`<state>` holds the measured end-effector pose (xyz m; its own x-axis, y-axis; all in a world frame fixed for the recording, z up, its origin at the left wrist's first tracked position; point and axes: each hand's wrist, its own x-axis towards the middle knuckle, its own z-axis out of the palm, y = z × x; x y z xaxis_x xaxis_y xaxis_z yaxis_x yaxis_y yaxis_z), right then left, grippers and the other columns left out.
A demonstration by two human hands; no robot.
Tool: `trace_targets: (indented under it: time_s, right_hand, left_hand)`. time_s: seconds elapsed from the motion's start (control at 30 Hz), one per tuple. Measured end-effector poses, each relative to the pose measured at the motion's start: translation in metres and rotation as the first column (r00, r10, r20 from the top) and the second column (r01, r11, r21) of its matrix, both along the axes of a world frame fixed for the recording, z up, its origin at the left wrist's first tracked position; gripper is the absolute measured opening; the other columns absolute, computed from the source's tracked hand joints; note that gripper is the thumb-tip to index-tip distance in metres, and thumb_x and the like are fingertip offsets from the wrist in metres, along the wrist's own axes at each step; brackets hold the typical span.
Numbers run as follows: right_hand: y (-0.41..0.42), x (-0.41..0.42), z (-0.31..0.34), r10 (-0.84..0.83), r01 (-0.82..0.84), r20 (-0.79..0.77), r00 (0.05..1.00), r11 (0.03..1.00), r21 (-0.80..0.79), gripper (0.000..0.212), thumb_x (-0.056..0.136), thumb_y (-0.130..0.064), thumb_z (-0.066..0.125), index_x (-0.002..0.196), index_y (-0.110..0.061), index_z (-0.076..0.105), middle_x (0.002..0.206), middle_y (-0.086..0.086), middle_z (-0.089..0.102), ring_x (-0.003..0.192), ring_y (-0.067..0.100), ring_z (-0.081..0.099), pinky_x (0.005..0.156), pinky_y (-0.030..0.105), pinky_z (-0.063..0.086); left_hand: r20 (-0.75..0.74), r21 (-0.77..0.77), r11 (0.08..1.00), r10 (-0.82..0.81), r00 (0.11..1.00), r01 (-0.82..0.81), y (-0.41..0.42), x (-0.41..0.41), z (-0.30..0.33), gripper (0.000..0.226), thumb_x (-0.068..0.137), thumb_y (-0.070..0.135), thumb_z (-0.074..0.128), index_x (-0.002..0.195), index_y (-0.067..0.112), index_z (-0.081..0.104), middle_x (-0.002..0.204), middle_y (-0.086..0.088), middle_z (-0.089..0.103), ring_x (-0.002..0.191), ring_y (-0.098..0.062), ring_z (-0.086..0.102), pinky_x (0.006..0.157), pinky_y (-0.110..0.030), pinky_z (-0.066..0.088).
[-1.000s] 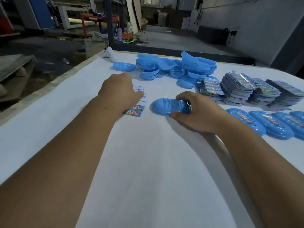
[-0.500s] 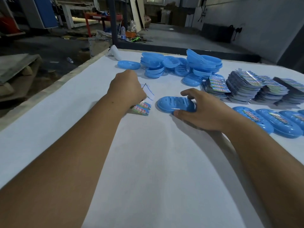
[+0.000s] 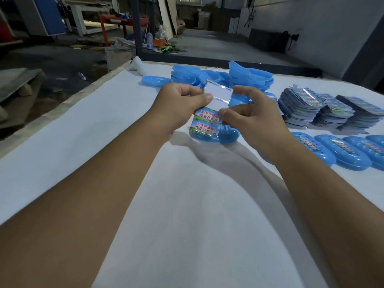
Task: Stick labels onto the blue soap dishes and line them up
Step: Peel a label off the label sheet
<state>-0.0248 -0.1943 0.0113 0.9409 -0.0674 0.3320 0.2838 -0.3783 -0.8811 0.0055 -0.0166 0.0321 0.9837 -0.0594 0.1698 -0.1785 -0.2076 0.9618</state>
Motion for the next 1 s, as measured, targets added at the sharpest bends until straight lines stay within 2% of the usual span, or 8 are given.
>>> trace_targets:
  time_s: [0.13, 0.3, 0.43, 0.6, 0.73, 0.83, 0.9, 1.0]
  right_hand:
    - [0.000, 0.001, 0.000, -0.001, 0.001, -0.006, 1.000, 1.000, 0.022, 0.040, 0.092, -0.014, 0.074, 0.120, -0.032, 0.052, 0.082, -0.005, 0.079, 0.077, 0.010, 0.075, 0.089, 0.041, 0.060]
    - [-0.005, 0.005, 0.000, -0.102, 0.103, 0.026, 0.994, 0.994, -0.024, 0.032, 0.097, -0.014, 0.067, 0.122, -0.030, 0.055, 0.083, -0.008, 0.078, 0.078, 0.006, 0.072, 0.086, 0.040, 0.060]
    - [-0.007, 0.006, 0.001, -0.123, 0.123, 0.016, 0.992, 0.992, -0.021, 0.032, 0.097, -0.017, 0.067, 0.121, -0.033, 0.054, 0.081, -0.011, 0.077, 0.078, 0.006, 0.072, 0.082, 0.037, 0.061]
    - [-0.009, 0.007, 0.001, -0.181, 0.181, 0.014, 0.983, 0.981, -0.071, 0.035, 0.096, -0.023, 0.071, 0.127, -0.029, 0.055, 0.079, -0.009, 0.074, 0.075, 0.000, 0.070, 0.075, 0.024, 0.058]
    - [-0.011, 0.007, 0.001, -0.280, 0.291, 0.079, 0.957, 0.925, -0.244, 0.018, 0.088, -0.036, 0.078, 0.096, -0.025, 0.067, 0.076, -0.008, 0.066, 0.062, 0.003, 0.055, 0.063, 0.022, 0.046]
    - [-0.011, 0.005, 0.002, -0.221, 0.231, 0.068, 0.973, 0.949, -0.216, 0.019, 0.085, -0.034, 0.080, 0.072, -0.024, 0.072, 0.065, -0.009, 0.072, 0.054, -0.002, 0.056, 0.053, 0.017, 0.044]
    - [-0.008, 0.002, 0.003, -0.178, 0.188, 0.067, 0.982, 0.962, -0.199, 0.021, 0.085, -0.033, 0.080, 0.067, -0.024, 0.073, 0.061, -0.014, 0.071, 0.050, -0.004, 0.055, 0.049, 0.011, 0.040]
    - [-0.004, -0.001, 0.002, -0.130, 0.139, 0.065, 0.989, 0.977, -0.163, 0.023, 0.084, -0.039, 0.079, 0.070, -0.021, 0.078, 0.063, -0.006, 0.072, 0.053, 0.001, 0.054, 0.055, 0.024, 0.044]
  left_hand:
    - [-0.026, -0.037, 0.999, -0.025, 0.999, 0.024, -0.002, -0.001, -0.001, 0.009, 0.092, 0.025, 0.072, 0.091, 0.017, 0.075, 0.068, 0.013, 0.073, 0.057, 0.005, 0.067, 0.043, -0.007, 0.042]
    - [-0.024, 0.023, 1.000, 0.012, 1.000, -0.012, -0.003, -0.002, 0.001, 0.025, 0.091, 0.019, 0.071, 0.116, 0.019, 0.071, 0.088, 0.006, 0.073, 0.069, -0.004, 0.067, 0.043, -0.006, 0.040]
    - [0.015, 0.114, 0.993, 0.011, 1.000, -0.013, -0.004, -0.003, 0.000, 0.030, 0.086, 0.018, 0.075, 0.113, 0.027, 0.067, 0.105, 0.001, 0.070, 0.075, -0.005, 0.068, 0.041, -0.006, 0.038]
    - [0.030, 0.134, 0.991, -0.030, 0.999, 0.026, -0.003, -0.004, -0.001, 0.031, 0.083, 0.016, 0.079, 0.104, 0.032, 0.063, 0.085, 0.006, 0.073, 0.062, 0.009, 0.065, 0.043, -0.006, 0.040]
    - [0.046, 0.115, 0.989, -0.099, 0.994, 0.094, -0.003, -0.006, -0.002, 0.033, 0.082, 0.016, 0.081, 0.103, 0.032, 0.061, 0.077, 0.011, 0.077, 0.075, 0.002, 0.071, 0.064, -0.015, 0.050]
    - [0.061, 0.108, 0.988, -0.116, 0.991, 0.109, -0.003, -0.007, -0.003, 0.033, 0.083, 0.017, 0.081, 0.105, 0.031, 0.062, 0.080, 0.011, 0.077, 0.083, -0.002, 0.072, 0.078, -0.022, 0.053]
    - [0.069, 0.103, 0.987, -0.127, 0.989, 0.120, -0.004, -0.007, -0.004, 0.032, 0.083, 0.018, 0.081, 0.105, 0.031, 0.061, 0.080, 0.012, 0.077, 0.082, 0.000, 0.072, 0.078, -0.020, 0.053]
    - [0.089, 0.104, 0.986, -0.137, 0.987, 0.128, -0.005, -0.008, -0.006, 0.032, 0.084, 0.017, 0.080, 0.104, 0.032, 0.060, 0.080, 0.014, 0.077, 0.082, 0.000, 0.072, 0.080, -0.021, 0.052]
